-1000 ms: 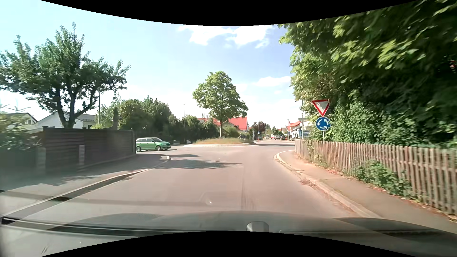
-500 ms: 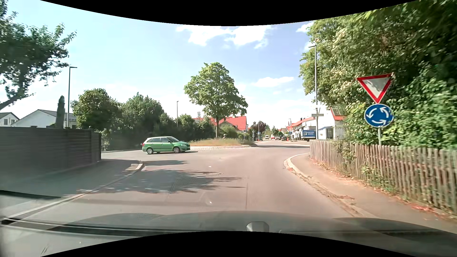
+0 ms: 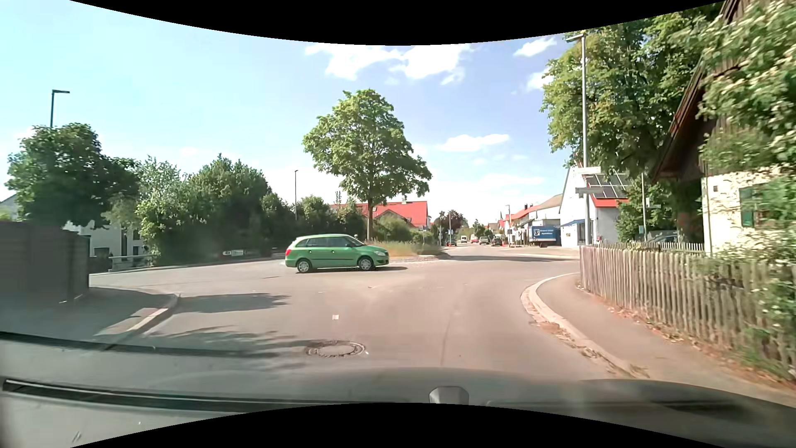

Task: Follow the waypoints while adhering to traffic rules and regulations

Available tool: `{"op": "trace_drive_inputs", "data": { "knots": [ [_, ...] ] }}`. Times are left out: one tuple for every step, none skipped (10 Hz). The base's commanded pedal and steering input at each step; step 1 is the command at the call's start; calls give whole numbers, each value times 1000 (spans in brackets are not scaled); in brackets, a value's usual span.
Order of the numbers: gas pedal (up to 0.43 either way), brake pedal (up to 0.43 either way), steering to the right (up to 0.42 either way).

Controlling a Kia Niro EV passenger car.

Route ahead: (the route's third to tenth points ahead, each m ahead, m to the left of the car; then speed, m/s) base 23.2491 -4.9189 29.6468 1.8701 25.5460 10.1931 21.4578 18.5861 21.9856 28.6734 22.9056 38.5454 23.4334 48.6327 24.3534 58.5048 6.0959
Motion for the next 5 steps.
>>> {"op": "trace_drive_inputs", "data": {
  "knots": [
    [0,280,31],
    [0,287,36],
    [0,293,44],
    [0,299,55],
    [0,299,62]
  ]
}}
